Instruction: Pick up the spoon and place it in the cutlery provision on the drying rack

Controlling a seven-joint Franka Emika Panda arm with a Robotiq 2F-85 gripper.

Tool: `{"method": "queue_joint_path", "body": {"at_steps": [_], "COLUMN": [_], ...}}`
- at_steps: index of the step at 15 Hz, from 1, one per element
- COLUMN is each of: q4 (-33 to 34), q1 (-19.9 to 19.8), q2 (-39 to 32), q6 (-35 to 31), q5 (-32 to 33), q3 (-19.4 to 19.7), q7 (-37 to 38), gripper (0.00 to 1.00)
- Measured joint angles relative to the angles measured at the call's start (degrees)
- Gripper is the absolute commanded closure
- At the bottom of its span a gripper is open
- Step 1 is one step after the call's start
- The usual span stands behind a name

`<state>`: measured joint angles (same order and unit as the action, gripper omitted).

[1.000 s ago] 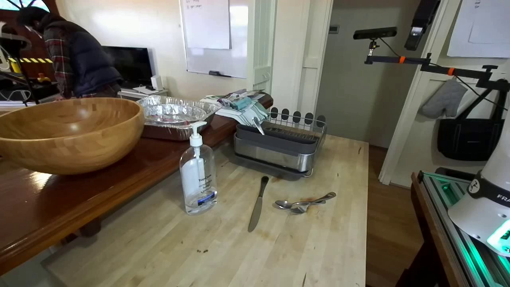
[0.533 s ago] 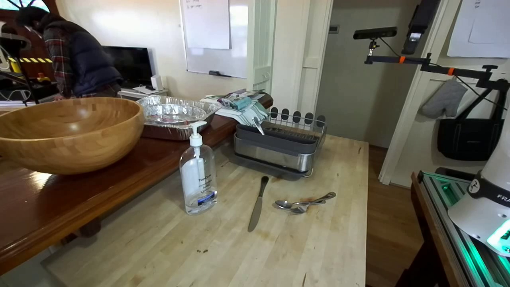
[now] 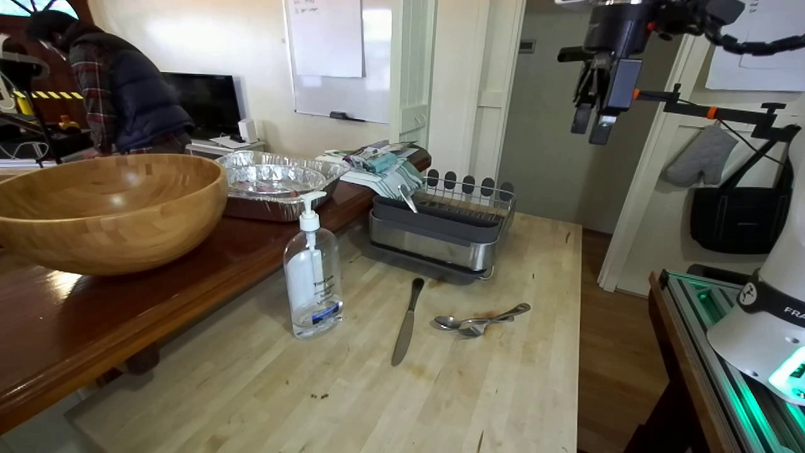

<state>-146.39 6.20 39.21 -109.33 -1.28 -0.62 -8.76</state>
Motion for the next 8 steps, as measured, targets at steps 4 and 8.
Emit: {"method": "queue_joint_path", "body": {"at_steps": [4, 8], "q4": [-0.60, -0.35], "q1": [1.41, 1.39], "q2": [-7.21, -8.14], "q6": [-5.01, -5.22], "q5": [0.26, 0.28], "q3": [-0.01, -0.02], "q7": [-6.13, -6.21], "gripper": [0.00, 0.00]}}
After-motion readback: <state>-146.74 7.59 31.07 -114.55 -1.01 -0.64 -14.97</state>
